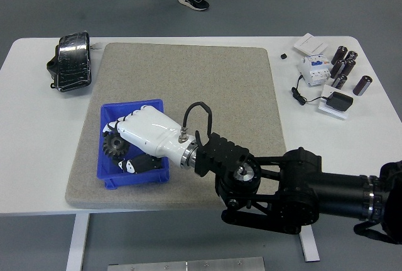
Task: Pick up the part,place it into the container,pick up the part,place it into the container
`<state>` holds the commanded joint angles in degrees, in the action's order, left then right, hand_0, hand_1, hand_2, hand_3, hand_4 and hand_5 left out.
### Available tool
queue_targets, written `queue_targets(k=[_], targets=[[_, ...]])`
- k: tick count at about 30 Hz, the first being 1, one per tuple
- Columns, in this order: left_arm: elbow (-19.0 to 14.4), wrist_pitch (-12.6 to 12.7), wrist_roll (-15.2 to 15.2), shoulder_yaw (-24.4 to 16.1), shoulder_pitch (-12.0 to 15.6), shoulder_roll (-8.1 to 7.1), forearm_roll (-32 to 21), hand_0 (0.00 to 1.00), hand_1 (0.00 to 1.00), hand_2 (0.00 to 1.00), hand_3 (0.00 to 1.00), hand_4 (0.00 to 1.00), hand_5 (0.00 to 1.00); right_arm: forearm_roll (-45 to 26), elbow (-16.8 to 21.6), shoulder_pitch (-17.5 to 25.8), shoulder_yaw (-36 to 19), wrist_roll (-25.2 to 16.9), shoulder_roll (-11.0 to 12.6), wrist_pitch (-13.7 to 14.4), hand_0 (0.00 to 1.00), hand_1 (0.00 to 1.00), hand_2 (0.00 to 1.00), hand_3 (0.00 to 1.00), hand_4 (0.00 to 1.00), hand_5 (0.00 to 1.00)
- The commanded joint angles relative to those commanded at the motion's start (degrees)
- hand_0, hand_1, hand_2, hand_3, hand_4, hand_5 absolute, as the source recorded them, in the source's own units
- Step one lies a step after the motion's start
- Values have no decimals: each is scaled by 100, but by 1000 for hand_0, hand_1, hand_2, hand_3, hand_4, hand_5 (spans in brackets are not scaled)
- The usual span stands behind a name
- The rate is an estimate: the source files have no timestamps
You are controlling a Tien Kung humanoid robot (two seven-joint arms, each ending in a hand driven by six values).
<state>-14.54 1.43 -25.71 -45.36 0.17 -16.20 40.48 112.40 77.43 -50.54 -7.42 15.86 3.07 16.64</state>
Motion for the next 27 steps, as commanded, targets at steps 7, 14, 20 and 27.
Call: queue_targets(k=[7, 14, 20, 27], targets=[[-3, 0, -14, -27, 2, -3, 43, 692, 676, 664, 585, 731, 309, -82, -496, -23, 141, -115, -101, 213, 619, 746, 749, 689, 528, 270], [4, 7, 13, 8, -36, 2, 9, 692, 676, 664, 585, 731, 308, -223, -684, -102, 182, -136, -78, 177, 703, 801, 795, 694, 585, 308], [2, 5, 3, -5, -29, -2, 26, 692, 676, 664, 585, 730, 306, -194, -730, -97, 230, -98, -59, 64, 725, 813, 805, 701, 630, 327], [3, -2, 5, 5, -27, 1, 19, 692, 676, 664, 585, 729, 304, -107, -778, -84, 189, -33, -18, -121, 738, 824, 814, 710, 642, 325]])
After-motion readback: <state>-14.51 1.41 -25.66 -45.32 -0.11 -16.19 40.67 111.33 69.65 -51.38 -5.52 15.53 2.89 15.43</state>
